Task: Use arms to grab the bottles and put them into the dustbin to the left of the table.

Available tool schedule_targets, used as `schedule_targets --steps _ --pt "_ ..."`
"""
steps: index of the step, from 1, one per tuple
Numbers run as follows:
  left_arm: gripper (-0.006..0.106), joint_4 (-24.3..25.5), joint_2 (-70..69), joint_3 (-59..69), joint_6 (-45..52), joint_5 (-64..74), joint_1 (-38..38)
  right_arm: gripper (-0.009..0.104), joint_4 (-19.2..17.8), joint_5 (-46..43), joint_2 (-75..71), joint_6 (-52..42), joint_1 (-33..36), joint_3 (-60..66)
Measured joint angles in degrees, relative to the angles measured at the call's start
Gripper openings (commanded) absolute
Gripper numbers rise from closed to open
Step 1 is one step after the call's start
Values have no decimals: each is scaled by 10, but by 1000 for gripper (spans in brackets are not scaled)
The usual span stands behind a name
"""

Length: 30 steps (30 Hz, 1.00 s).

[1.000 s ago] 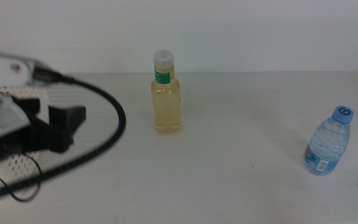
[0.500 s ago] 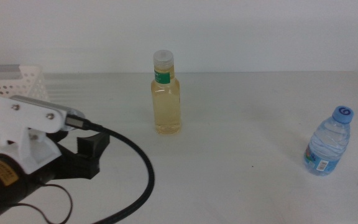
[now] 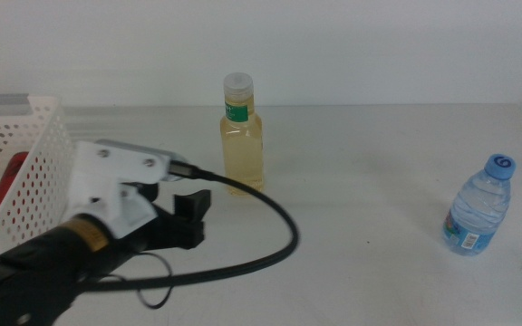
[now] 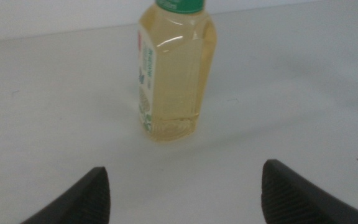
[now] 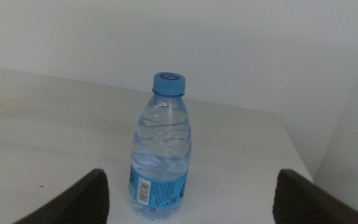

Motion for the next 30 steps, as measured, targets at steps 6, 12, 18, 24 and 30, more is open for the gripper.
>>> schedule_targets --steps 6,12,18,24,30 --pt "73 -9 84 -42 11 -47 -17 70 0 0 0 0 0 0" --pt "73 -13 160 -79 12 -105 -32 70 0 0 0 0 0 0" --pt "73 -12 224 -108 12 -155 -34 70 0 0 0 0 0 0" --pt "81 -9 274 -135 6 -205 -34 70 0 0 0 0 0 0" --pt "90 -26 312 -171 5 -213 -33 70 0 0 0 0 0 0"
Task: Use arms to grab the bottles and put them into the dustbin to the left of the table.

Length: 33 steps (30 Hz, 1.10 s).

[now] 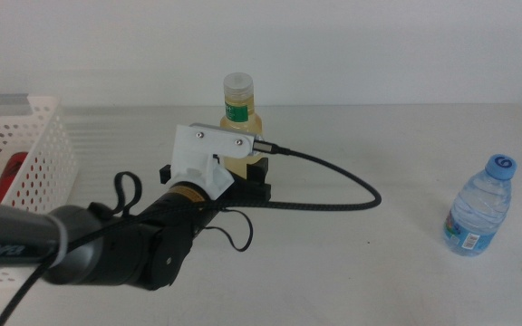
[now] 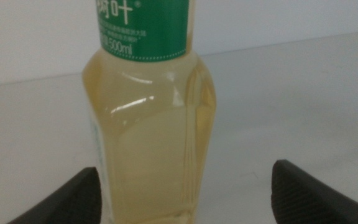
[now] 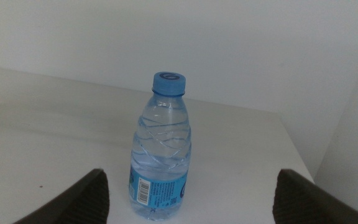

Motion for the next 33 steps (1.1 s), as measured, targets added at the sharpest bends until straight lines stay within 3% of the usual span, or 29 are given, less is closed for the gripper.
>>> schedule_targets --steps 33 --pt "90 -43 118 -83 36 -87 1 70 0 0 0 0 0 0"
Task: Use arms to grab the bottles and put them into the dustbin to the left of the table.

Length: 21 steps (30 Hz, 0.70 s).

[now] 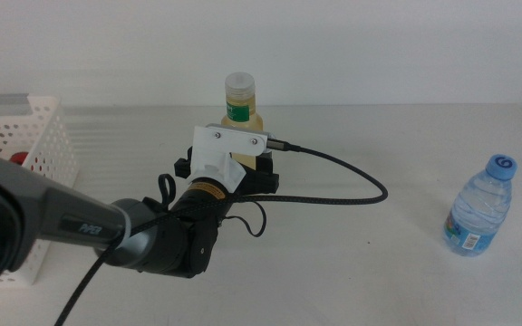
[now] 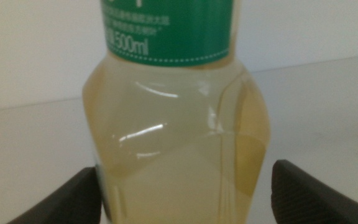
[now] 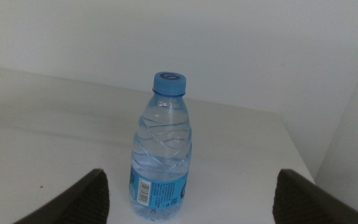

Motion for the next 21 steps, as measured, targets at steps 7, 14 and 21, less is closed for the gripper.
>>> schedule_targets --steps 7,14,21 --pt "90 8 15 -27 2 6 14 70 0 0 0 0 0 0" --pt "90 33 36 -55 3 12 29 70 0 0 0 0 0 0" --pt "90 41 64 -92 3 17 34 70 0 0 0 0 0 0"
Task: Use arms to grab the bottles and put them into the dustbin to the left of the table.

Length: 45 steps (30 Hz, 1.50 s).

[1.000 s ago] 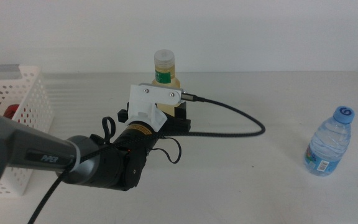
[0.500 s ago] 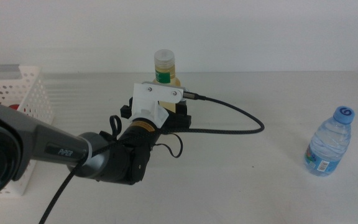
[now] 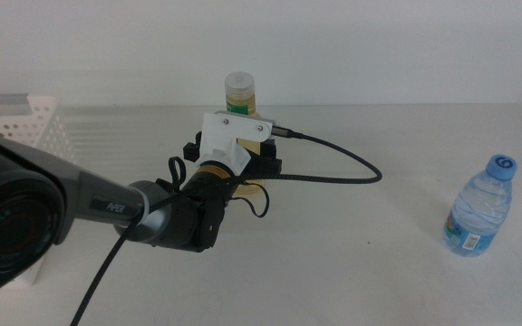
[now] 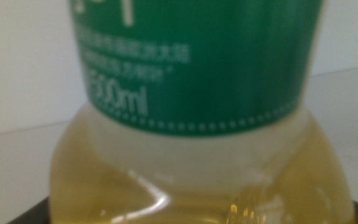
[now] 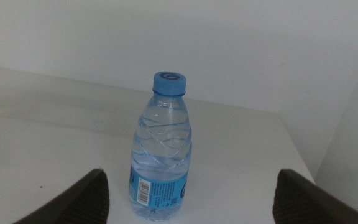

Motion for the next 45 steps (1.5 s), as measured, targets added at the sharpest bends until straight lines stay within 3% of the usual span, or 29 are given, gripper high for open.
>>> schedule_targets --steps 7,14,15,16,32,45 --pt "90 -3 8 -9 0 -7 0 70 0 0 0 0 0 0" --pt "43 -2 8 -10 0 -7 1 70 0 0 0 0 0 0" --pt "0 -2 8 -10 0 -6 1 70 0 0 0 0 0 0" --pt "-5 -2 8 -10 0 -4 1 70 0 0 0 0 0 0" --pt "-5 -1 -152 85 26 105 1 70 0 0 0 0 0 0" --pt "-5 -20 -310 111 71 312 1 70 0 0 0 0 0 0"
